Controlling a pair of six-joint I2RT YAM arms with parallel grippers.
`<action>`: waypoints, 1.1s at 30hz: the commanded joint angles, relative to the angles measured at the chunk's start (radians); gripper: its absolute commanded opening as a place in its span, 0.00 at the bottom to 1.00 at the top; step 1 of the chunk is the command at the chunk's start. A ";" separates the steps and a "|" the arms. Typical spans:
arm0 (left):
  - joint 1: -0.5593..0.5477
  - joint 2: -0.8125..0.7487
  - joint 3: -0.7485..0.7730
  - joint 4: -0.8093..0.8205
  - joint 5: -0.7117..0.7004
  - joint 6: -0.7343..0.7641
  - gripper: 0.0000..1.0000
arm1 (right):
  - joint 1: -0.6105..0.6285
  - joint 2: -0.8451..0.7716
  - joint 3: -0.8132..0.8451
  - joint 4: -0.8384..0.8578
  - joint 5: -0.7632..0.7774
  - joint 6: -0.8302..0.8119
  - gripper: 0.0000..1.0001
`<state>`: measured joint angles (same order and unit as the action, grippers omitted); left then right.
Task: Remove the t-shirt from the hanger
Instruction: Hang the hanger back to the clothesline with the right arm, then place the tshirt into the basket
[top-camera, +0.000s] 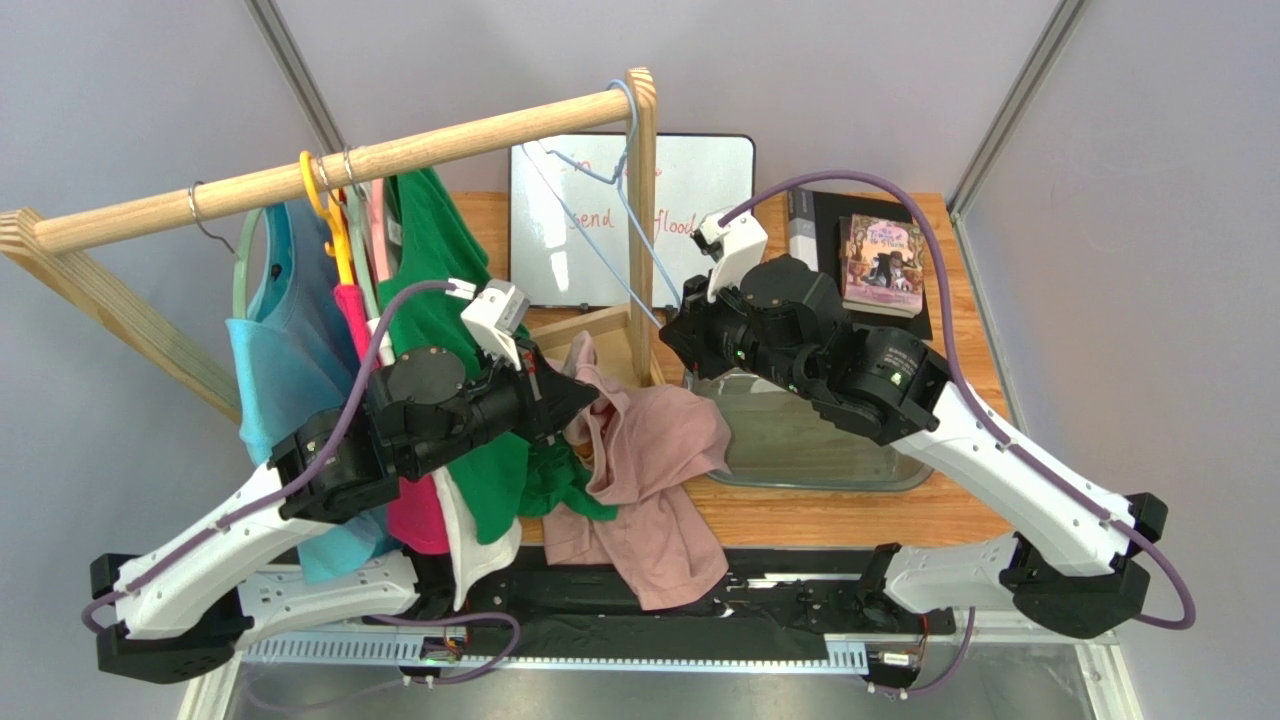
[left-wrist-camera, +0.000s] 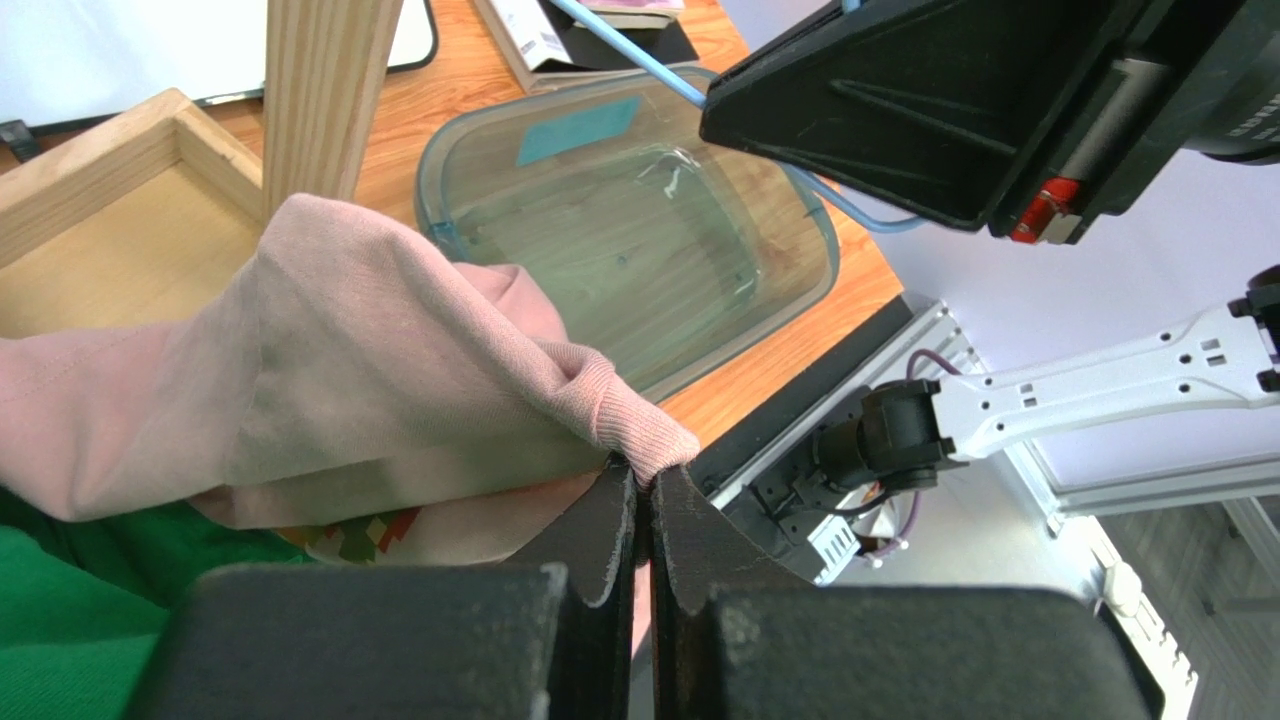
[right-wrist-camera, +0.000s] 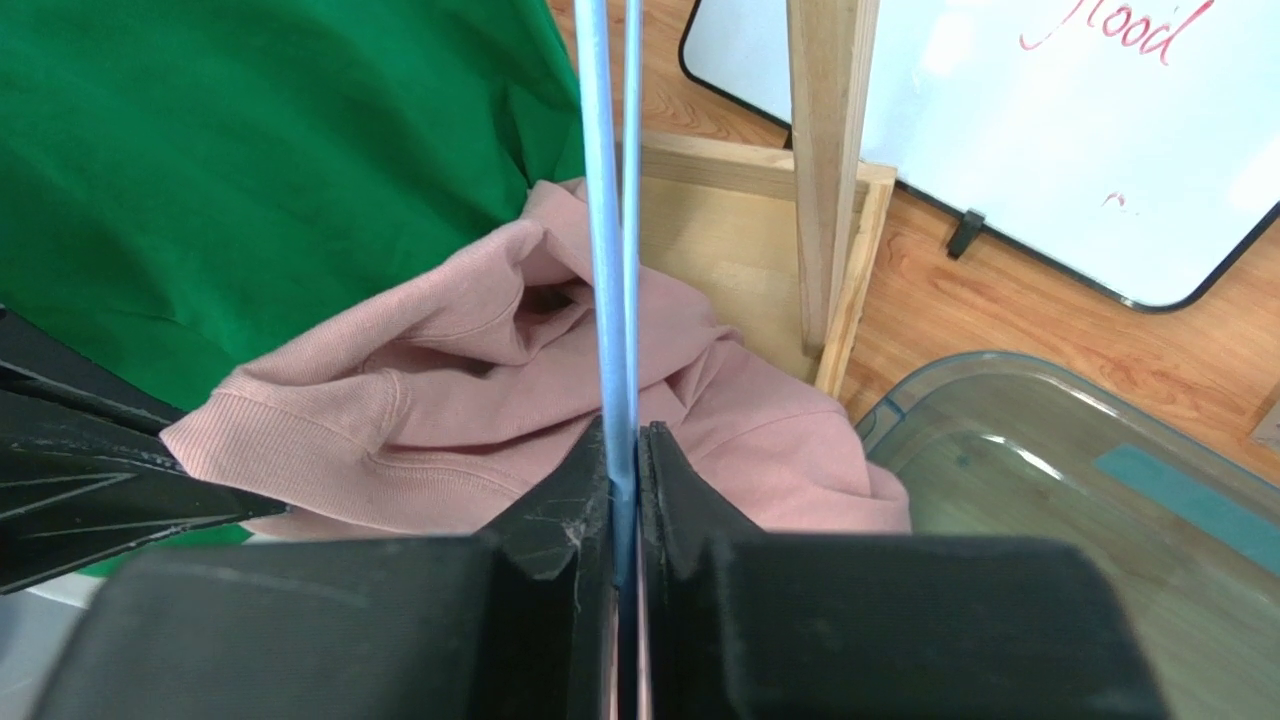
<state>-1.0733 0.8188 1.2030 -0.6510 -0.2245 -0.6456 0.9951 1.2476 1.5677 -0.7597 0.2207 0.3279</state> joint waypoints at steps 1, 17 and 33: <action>0.001 -0.017 0.013 0.065 0.039 -0.005 0.00 | -0.003 -0.054 -0.032 0.034 0.006 0.014 0.25; 0.001 -0.067 0.041 0.117 0.063 -0.098 0.00 | -0.003 -0.614 -0.732 0.349 -0.272 0.103 0.97; 0.001 0.082 0.030 0.372 0.295 -0.235 0.00 | 0.011 -0.623 -1.230 1.286 -0.405 0.034 1.00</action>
<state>-1.0725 0.8822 1.2064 -0.3927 -0.0204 -0.8356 0.9974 0.6121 0.3866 0.1738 -0.1848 0.3836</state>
